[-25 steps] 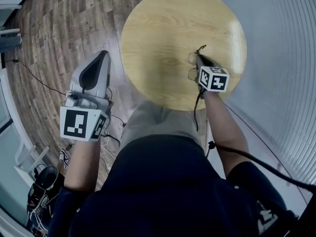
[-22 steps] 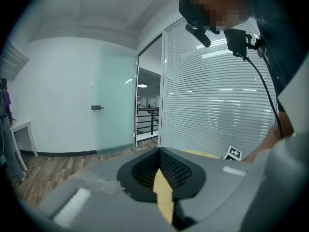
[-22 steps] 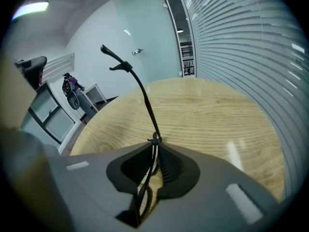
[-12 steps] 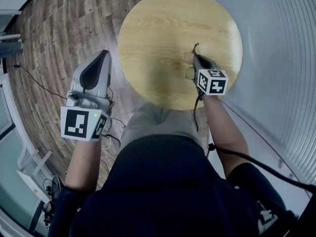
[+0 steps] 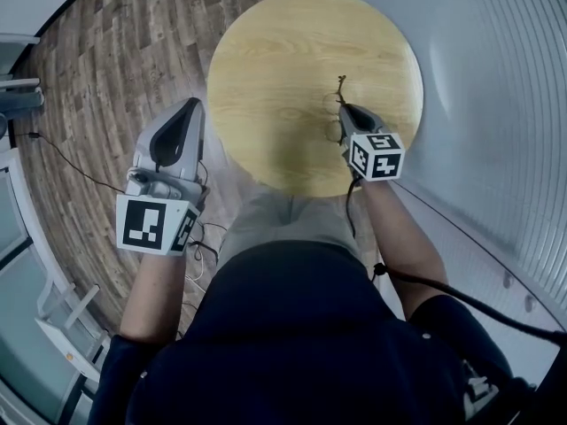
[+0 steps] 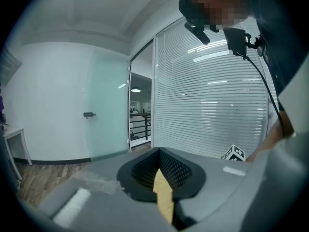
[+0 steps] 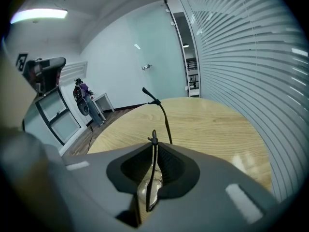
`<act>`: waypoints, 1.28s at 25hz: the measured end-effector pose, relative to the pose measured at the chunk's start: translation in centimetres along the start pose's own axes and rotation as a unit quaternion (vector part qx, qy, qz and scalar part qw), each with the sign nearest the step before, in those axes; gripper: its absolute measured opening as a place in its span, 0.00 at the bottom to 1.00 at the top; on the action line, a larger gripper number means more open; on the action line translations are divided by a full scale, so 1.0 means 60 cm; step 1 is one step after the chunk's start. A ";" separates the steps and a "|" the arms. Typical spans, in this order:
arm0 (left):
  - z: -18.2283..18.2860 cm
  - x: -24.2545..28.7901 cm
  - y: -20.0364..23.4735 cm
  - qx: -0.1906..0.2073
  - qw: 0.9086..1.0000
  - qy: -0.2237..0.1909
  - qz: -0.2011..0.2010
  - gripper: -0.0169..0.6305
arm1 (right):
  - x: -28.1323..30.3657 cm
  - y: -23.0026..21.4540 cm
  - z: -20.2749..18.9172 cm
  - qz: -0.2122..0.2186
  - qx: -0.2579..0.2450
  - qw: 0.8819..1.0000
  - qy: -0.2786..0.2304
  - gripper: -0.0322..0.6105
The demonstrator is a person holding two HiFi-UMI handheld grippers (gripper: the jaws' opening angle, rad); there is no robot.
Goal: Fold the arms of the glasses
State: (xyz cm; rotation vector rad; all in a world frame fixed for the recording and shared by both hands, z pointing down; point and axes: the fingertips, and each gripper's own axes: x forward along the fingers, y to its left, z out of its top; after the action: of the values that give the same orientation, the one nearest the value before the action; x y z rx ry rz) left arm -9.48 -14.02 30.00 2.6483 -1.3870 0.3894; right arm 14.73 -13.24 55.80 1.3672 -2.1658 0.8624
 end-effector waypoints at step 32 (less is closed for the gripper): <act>0.040 -0.074 -0.112 0.033 0.998 -0.032 -0.034 0.03 | -0.170 0.071 -0.028 0.017 -0.069 0.987 -0.145 0.11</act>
State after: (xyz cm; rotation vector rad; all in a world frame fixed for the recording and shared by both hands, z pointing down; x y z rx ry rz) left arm -6.02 -7.23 26.51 2.7759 -1.3191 0.3522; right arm 15.15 -4.21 49.25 1.4650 -2.4195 0.5397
